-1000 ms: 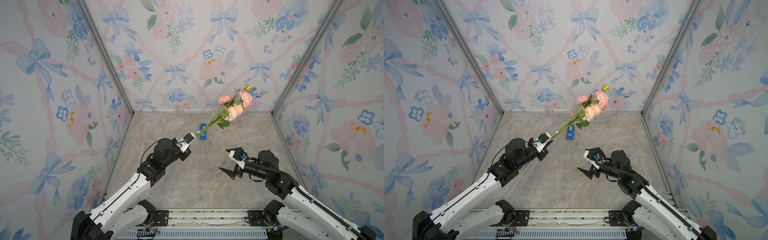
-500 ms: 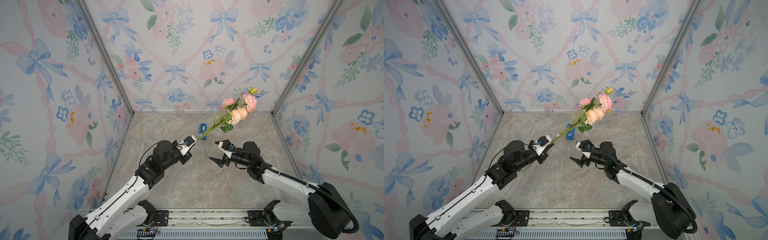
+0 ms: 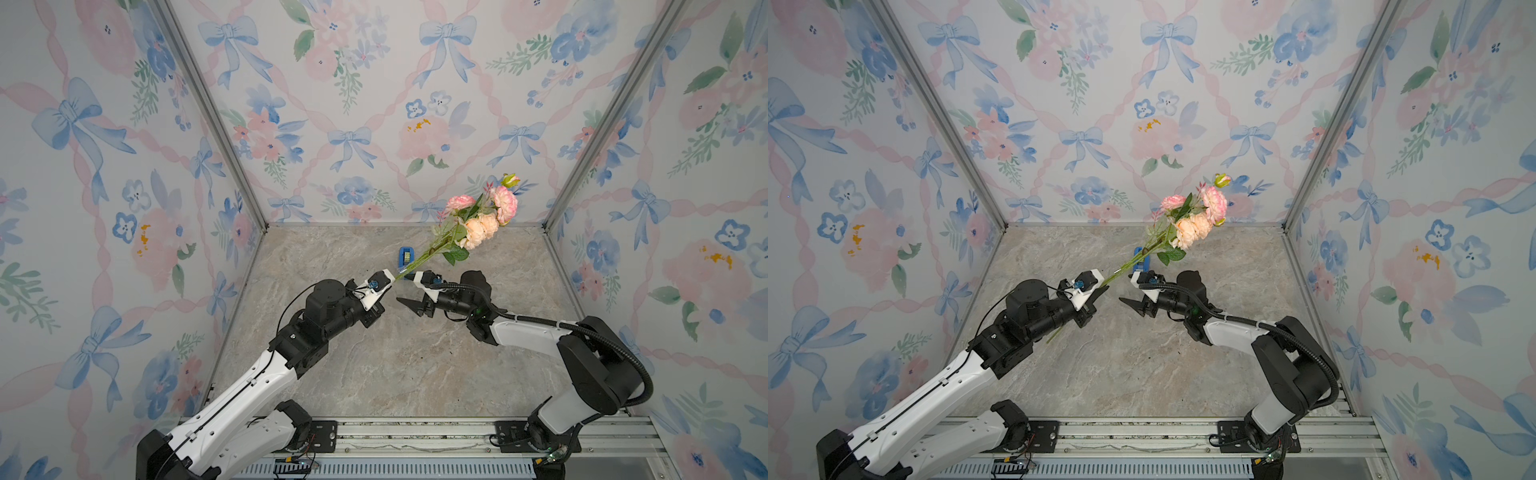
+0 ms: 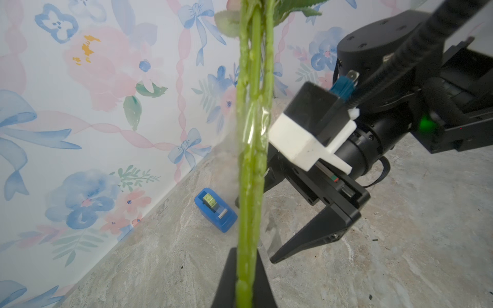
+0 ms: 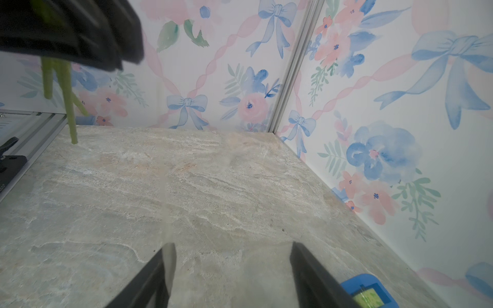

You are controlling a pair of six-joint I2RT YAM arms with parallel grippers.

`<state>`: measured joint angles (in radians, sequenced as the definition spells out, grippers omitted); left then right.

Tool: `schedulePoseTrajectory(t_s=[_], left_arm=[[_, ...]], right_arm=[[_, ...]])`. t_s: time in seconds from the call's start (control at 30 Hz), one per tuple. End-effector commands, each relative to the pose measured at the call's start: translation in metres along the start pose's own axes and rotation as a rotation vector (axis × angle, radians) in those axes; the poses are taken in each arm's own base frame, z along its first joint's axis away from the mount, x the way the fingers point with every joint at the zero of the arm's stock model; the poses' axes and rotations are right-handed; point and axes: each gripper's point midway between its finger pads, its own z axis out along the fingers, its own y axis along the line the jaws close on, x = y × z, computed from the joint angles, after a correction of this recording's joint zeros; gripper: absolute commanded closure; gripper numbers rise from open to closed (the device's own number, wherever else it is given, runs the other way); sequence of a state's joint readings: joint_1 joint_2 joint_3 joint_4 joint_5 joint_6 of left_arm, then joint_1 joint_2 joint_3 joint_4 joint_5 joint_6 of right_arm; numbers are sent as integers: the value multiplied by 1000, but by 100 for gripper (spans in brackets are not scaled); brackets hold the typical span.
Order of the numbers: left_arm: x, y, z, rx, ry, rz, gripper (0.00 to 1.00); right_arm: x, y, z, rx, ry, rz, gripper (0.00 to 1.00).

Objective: Wrap bouquets with tape
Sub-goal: Wrap the tape around the bouquet.

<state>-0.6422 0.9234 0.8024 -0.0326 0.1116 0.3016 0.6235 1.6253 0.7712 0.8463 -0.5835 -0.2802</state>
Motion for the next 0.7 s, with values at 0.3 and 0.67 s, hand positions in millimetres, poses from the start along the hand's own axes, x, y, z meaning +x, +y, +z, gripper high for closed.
schedulePoseTrajectory(t_s=[0.3,0.67], left_arm=[[-23,15,-6,-67,-49,6,100],[-16,24,-6,-119,-3,9,100]], right_arm=[[-18,20,9,-108,-126,-38,81],[12,18,-10,-67,14,-5,100]])
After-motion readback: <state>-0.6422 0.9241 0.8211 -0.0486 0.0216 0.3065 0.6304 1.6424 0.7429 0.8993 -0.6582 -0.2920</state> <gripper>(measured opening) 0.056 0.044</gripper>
